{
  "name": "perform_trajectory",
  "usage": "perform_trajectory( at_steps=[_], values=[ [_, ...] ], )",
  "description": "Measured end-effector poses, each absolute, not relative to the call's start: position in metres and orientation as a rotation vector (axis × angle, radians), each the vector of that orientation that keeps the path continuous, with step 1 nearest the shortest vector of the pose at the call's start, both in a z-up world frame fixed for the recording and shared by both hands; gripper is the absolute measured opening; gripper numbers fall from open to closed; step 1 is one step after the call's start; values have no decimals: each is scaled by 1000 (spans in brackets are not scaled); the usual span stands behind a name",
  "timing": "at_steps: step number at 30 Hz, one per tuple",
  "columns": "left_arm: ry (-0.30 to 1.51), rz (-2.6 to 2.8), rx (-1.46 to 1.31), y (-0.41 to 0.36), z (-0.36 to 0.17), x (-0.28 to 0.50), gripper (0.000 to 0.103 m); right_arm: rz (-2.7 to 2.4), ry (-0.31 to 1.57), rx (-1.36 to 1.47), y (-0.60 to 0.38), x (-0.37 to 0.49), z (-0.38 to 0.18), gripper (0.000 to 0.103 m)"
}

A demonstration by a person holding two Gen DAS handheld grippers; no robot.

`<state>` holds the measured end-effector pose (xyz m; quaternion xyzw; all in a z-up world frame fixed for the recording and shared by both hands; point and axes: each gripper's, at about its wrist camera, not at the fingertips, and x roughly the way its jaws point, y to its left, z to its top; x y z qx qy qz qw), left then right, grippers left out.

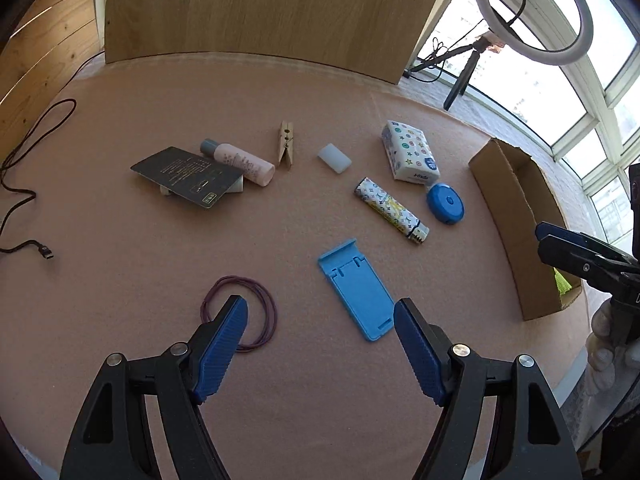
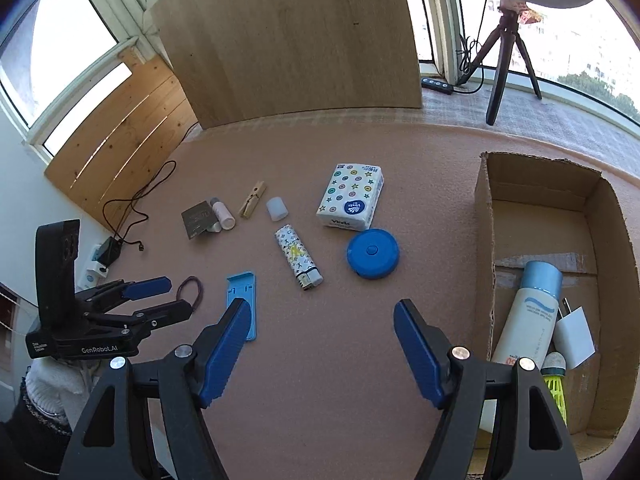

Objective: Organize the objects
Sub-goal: 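Withdraw the right tool from the box toward the table items, then grasp the patterned lighter with the right tool while the left tool grasps the purple rubber band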

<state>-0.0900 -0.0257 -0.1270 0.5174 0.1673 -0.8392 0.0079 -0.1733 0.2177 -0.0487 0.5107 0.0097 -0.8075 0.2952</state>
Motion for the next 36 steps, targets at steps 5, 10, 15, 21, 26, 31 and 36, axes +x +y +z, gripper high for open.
perform_trajectory(
  at_steps=[5,10,15,21,26,31,36],
  values=[
    [542,-2579,1631,-48,-139,-79,75,-2122,119,1382,184,-165,-64,70],
    [542,-2554,1660,-58,-151,-79,65,-2119,175,1400,162,-172,-77,70],
    [525,-2546,1679,-64,-159,-81,56,-2116,257,1398,140,-186,-85,70],
    [502,-2535,1699,-68,-166,-84,46,-2094,353,1415,120,-202,-98,64],
    [422,-2530,1705,-66,-168,-88,32,-2085,406,1436,111,-216,-109,62],
    [329,-2534,1686,-62,-170,-97,12,-2070,430,1453,106,-225,-117,54],
    [328,-2551,1672,-62,-170,-96,4,-2052,464,1465,98,-228,-123,50]
  ],
)
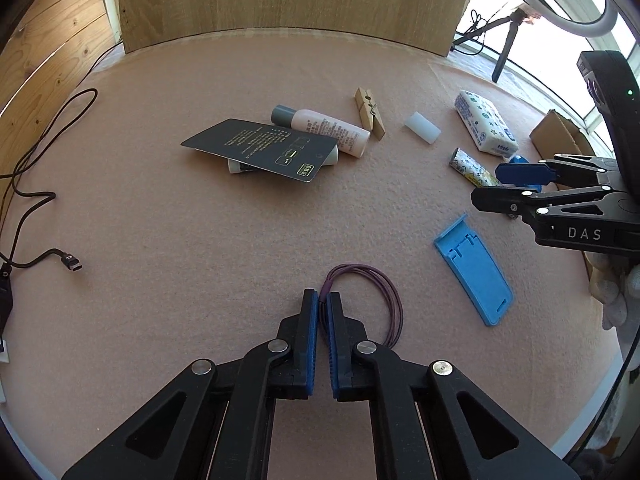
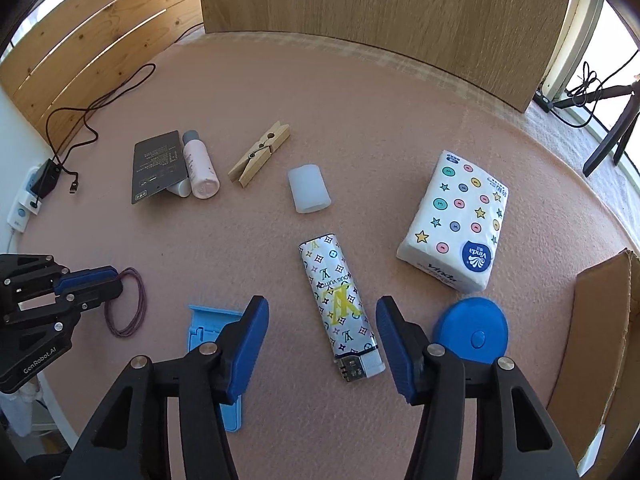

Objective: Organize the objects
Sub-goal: 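Grasp the patterned lighter with the right tool while the left tool grasps the purple rubber band, then carry the lighter and rubber band into the box and open both tools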

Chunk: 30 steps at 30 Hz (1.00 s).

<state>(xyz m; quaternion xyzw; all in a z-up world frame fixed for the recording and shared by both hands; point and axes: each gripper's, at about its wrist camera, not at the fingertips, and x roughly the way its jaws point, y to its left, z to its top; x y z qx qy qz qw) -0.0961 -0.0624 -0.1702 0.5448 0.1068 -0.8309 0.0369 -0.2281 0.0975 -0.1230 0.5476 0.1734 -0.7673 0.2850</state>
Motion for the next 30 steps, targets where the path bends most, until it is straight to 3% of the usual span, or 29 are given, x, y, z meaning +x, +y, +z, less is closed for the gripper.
perform_trajectory(
  at_steps=[8,12,18,30],
  values=[
    [392,-2551,1641,-67,-170,-92,4,-2046,504,1471,96,-229,-133,38],
    [438,-2547,1626,-67,-170,-88,4,-2035,490,1473,101,-227,-134,21],
    [534,-2542,1609,-70,-169,-83,4,-2036,436,1475,114,-221,-130,21],
    [540,-2630,1529,-56,-128,-67,4,-2138,317,1398,162,-191,-87,21]
  ],
)
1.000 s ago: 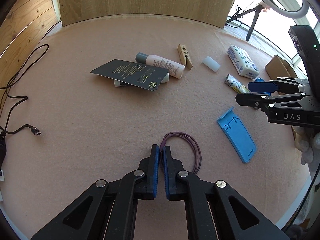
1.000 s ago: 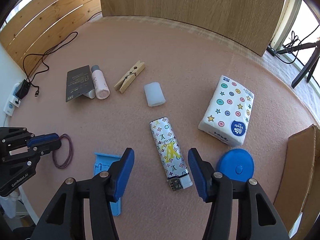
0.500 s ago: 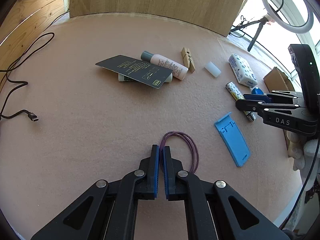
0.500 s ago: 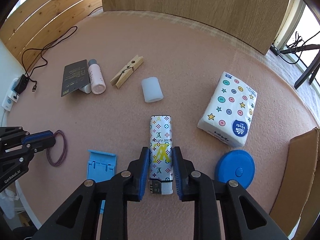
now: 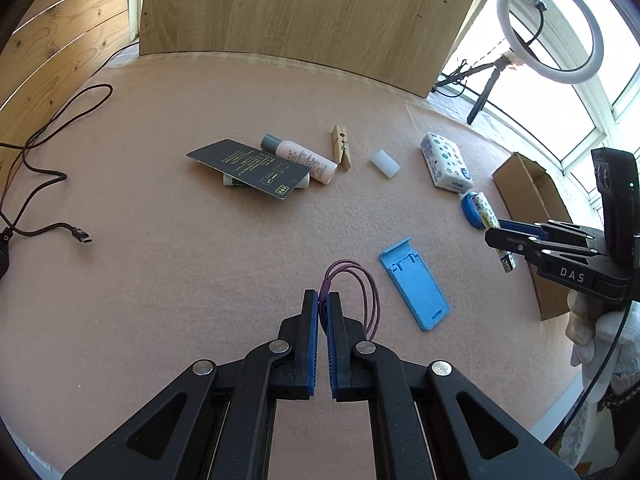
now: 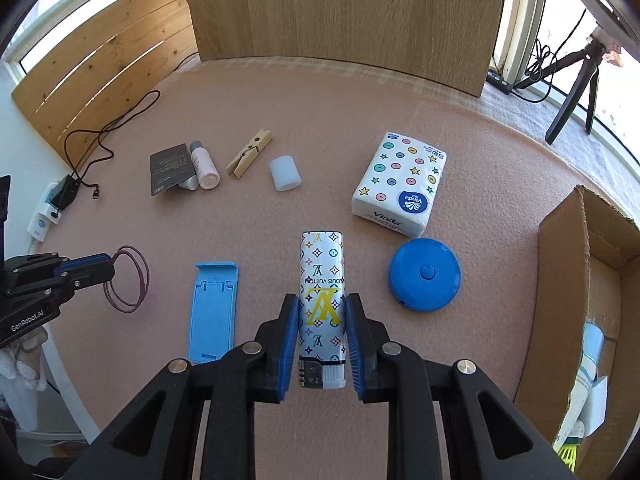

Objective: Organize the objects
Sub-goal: 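Carry the lighter and rubber band into the box and open both tools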

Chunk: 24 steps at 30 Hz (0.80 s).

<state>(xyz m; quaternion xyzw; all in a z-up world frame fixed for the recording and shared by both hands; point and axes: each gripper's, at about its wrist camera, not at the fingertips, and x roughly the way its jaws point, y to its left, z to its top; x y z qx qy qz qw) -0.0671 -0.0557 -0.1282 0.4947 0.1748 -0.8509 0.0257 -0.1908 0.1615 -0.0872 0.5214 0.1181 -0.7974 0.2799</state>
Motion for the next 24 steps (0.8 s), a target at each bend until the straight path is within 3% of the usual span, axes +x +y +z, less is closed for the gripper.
perform_trajectory(
  at_steps=[19,24],
  values=[
    [402,-2955,1493,49,-50,-114,4,-2412,257,1318,292,-173,-23,21],
    [363,-3036,1521,93,-40,-149,4,-2504,329,1340,336,-185,-20,21]
  ],
)
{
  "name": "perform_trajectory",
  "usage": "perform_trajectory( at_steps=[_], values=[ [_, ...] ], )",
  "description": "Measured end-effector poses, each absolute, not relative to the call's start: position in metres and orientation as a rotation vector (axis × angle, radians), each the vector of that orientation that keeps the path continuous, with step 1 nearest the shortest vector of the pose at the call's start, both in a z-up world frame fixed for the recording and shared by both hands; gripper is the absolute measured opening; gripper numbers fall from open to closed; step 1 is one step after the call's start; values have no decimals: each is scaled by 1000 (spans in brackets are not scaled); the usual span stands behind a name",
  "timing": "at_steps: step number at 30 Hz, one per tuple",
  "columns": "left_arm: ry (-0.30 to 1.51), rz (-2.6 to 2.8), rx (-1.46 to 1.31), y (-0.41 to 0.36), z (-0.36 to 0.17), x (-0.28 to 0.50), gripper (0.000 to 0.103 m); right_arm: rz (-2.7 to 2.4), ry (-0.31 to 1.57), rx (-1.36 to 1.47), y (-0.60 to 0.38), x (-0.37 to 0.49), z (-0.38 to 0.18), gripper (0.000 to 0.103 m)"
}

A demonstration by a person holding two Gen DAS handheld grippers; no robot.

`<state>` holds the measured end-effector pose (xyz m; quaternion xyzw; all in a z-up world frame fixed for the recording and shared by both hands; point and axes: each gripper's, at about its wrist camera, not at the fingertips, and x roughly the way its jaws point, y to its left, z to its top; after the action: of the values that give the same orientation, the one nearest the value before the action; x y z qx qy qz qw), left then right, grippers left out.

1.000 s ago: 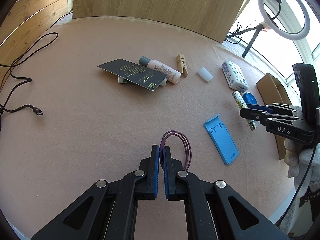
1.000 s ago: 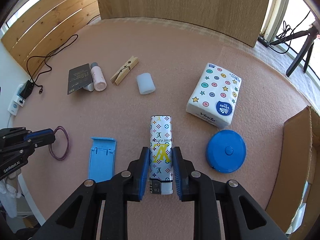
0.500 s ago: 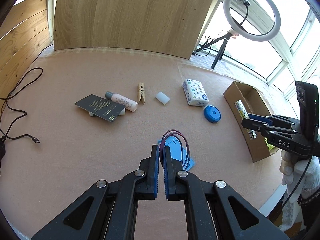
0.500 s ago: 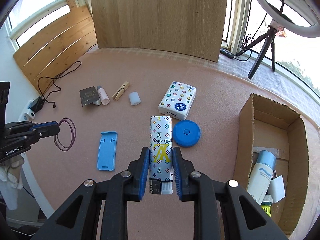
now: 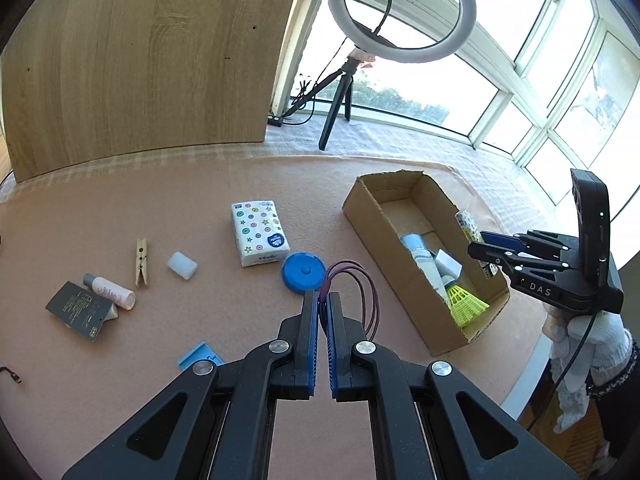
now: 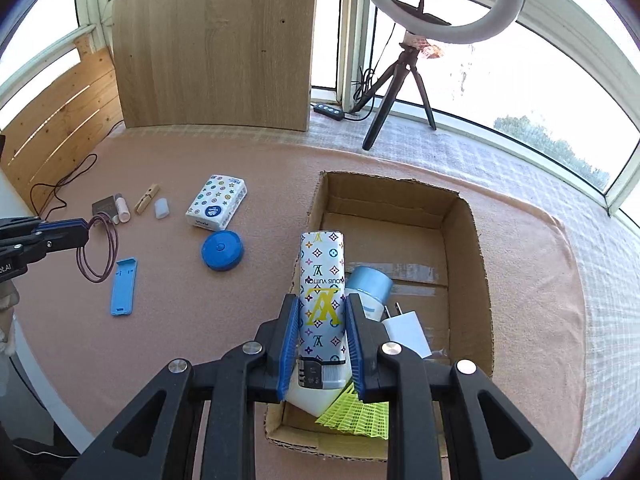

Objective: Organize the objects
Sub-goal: 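Carry the lighter and rubber band into the box and open both tools, then withdraw both tools from the box back over the table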

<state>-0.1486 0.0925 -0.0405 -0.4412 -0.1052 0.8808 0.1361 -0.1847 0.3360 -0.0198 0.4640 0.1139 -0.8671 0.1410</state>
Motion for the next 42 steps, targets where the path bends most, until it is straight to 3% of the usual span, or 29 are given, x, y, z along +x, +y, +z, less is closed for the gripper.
perform_trajectory(
  at_steps=[14,25,26,27,28,29,30,31,42],
  values=[
    [-178,2440,-1278,209,-48,-262,4,-2513,361,1462,399,-224,-48,21],
    [-182,2404,-1363,238,-80,-301,4,-2504,368,1476,416,-235,-62,21],
    [-184,2393,-1367,239,-81,-301,8,-2500,348,1466,417,-235,-62,21],
    [-178,2386,-1383,239,-82,-301,15,-2498,331,1461,418,-235,-60,25],
    [-174,2387,-1393,238,-83,-302,32,-2501,320,1458,418,-234,-59,35],
    [-174,2394,-1387,237,-83,-301,40,-2515,317,1445,417,-232,-57,42],
    [-174,2402,-1382,235,-82,-300,40,-2536,319,1428,416,-230,-55,56],
    [-178,2406,-1381,233,-81,-299,40,-2551,315,1415,415,-229,-53,60],
    [-252,2434,-1374,188,-69,-272,40,-2567,177,1398,397,-211,-41,60]
  ],
)
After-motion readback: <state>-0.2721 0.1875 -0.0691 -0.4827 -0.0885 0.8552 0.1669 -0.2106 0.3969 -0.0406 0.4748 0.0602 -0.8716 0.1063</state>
